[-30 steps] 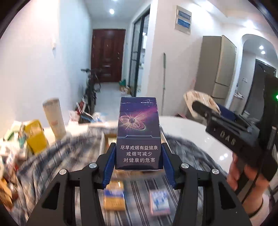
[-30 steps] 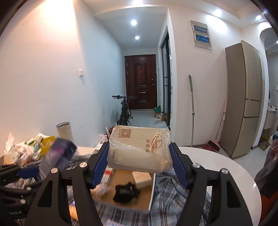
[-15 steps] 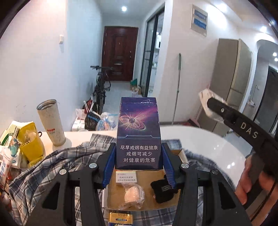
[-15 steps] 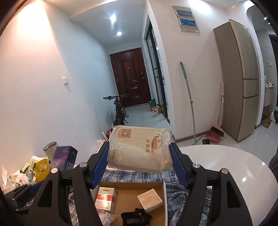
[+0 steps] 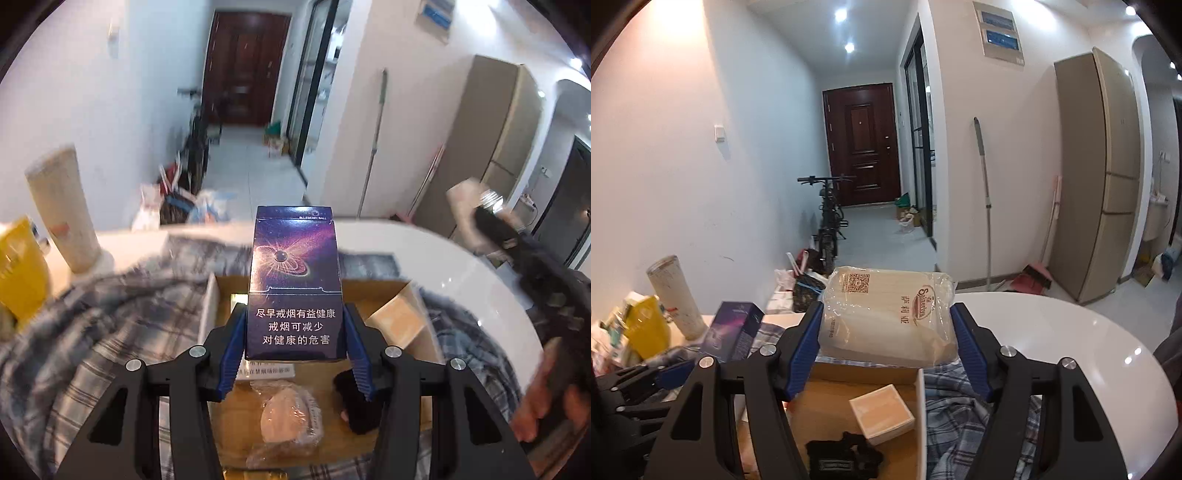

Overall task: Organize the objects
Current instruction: 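Drop the purple box into the box with left tool while right tool holds tissue pack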

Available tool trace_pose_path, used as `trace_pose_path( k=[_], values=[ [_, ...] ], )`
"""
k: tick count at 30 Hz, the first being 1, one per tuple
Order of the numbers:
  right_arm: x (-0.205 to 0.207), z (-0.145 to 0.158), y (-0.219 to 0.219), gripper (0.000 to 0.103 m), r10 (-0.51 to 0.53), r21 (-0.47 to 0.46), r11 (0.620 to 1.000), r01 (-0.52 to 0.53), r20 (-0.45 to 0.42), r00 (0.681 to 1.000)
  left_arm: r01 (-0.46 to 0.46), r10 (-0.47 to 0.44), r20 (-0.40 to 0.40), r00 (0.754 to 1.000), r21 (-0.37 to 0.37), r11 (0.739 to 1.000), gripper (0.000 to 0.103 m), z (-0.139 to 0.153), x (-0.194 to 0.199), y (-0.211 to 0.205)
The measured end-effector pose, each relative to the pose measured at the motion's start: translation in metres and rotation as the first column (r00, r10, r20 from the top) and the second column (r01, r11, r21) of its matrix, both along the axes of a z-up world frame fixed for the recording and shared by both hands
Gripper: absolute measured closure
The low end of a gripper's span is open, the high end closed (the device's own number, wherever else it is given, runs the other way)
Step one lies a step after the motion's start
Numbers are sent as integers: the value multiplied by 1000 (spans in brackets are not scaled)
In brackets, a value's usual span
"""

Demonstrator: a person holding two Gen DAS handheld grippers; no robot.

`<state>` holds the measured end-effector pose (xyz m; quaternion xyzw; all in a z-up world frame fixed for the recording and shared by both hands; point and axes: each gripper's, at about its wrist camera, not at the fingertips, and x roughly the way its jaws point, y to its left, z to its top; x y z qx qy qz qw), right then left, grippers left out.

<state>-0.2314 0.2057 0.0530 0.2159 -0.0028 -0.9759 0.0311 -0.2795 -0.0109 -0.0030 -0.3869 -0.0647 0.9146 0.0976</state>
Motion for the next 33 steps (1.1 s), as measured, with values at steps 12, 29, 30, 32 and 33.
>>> trace_pose_path(
  k=[12, 29, 30, 32, 33],
  values=[
    [-13, -18, -13, 36, 47, 50, 998, -49, 50, 998, -36, 47, 71, 996, -139, 990, 50, -50, -16, 11],
    [-11, -23, -14, 36, 86, 7, 996, -87, 64, 994, -145, 121, -190, 974, -115, 983, 12, -10, 18, -9],
    [-13, -24, -13, 36, 85, -4, 996, -85, 74, 994, -164, 137, -229, 964, -104, 981, 12, -3, 23, -12],
    [-17, -28, -11, 36, 95, -23, 995, -93, 103, 990, -180, 150, -284, 947, -83, 980, 5, 8, 31, -18],
    [-19, -31, -12, 36, 103, -27, 995, -101, 128, 986, -183, 152, -299, 942, -81, 980, 0, 11, 33, -20]
  ],
)
